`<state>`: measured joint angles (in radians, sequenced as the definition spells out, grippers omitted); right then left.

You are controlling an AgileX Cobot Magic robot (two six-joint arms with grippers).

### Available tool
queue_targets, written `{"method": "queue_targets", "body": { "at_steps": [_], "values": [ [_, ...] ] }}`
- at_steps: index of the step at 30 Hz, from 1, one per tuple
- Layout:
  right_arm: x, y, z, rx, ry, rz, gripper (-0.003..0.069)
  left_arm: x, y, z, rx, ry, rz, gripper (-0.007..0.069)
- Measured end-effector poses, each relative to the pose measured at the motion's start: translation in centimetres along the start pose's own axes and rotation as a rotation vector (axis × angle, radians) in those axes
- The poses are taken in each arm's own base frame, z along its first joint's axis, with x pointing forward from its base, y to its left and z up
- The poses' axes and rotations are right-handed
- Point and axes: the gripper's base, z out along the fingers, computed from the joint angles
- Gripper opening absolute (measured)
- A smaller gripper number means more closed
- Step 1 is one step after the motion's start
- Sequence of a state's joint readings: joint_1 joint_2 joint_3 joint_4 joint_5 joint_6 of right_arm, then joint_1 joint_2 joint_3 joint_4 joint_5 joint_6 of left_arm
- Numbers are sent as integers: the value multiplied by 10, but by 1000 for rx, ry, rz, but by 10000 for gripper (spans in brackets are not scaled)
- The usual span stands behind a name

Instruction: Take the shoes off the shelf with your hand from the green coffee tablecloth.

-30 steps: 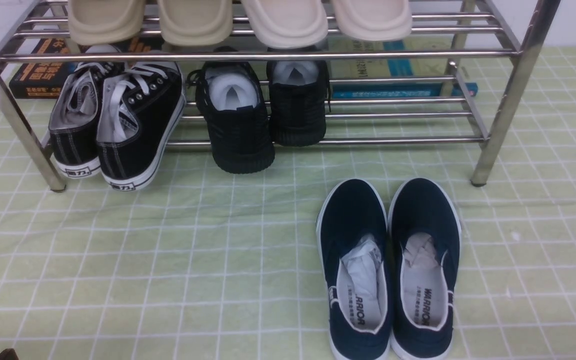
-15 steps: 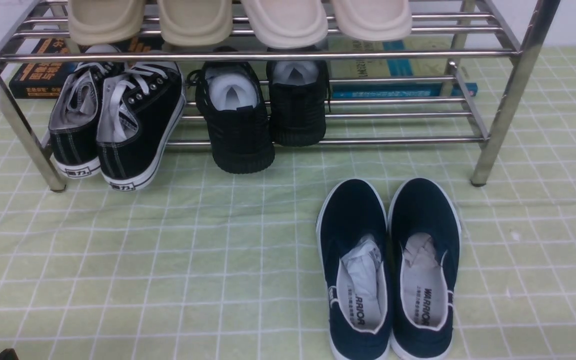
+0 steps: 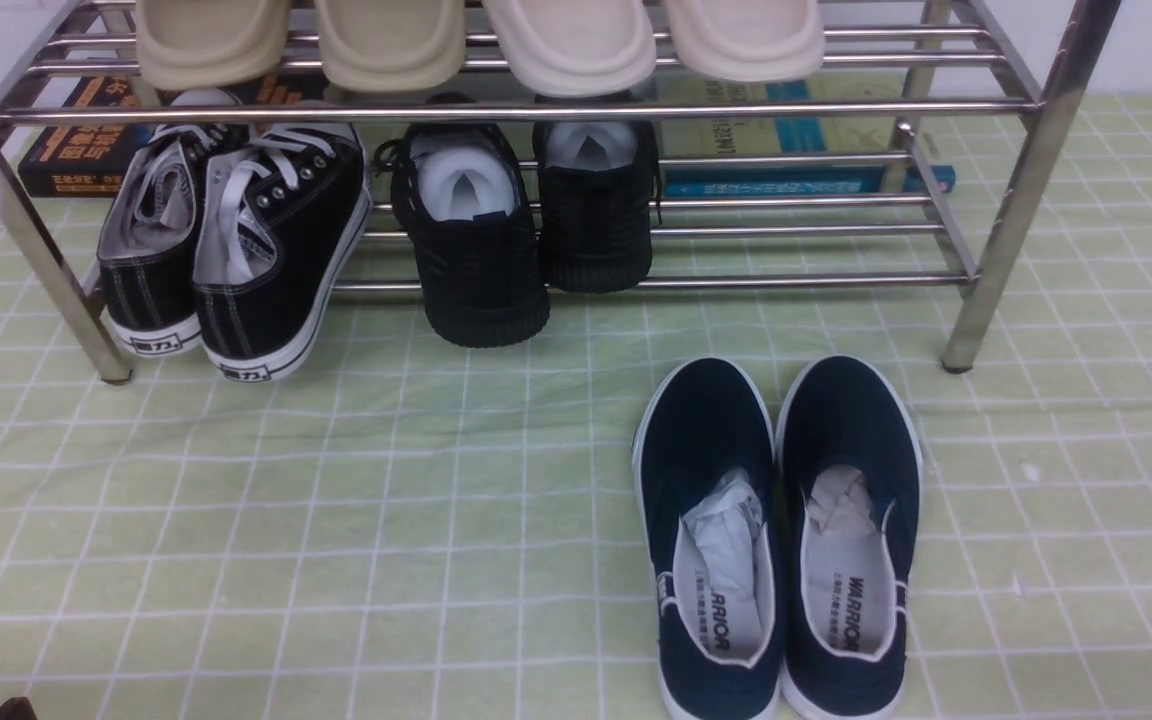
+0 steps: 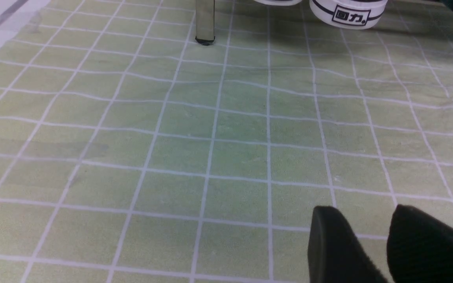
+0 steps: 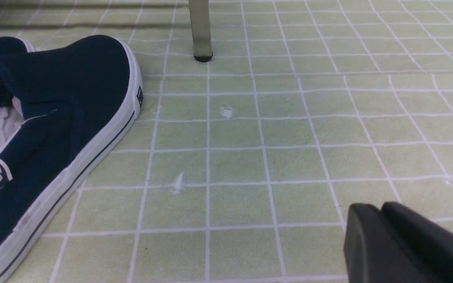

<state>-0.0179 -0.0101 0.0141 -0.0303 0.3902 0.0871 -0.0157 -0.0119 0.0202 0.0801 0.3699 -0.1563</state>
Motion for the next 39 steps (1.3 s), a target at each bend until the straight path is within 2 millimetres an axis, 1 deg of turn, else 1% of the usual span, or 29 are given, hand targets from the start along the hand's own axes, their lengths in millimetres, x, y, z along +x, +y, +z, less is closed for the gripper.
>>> {"method": "queue_targets", "body": {
  "at_steps": [28,39],
  "values": [
    [0,0,0,0,0,0,111,0,0,0,0,0,0,242],
    [0,0,0,0,0,0,117,0,0,0,0,0,0,242]
  ]
}}
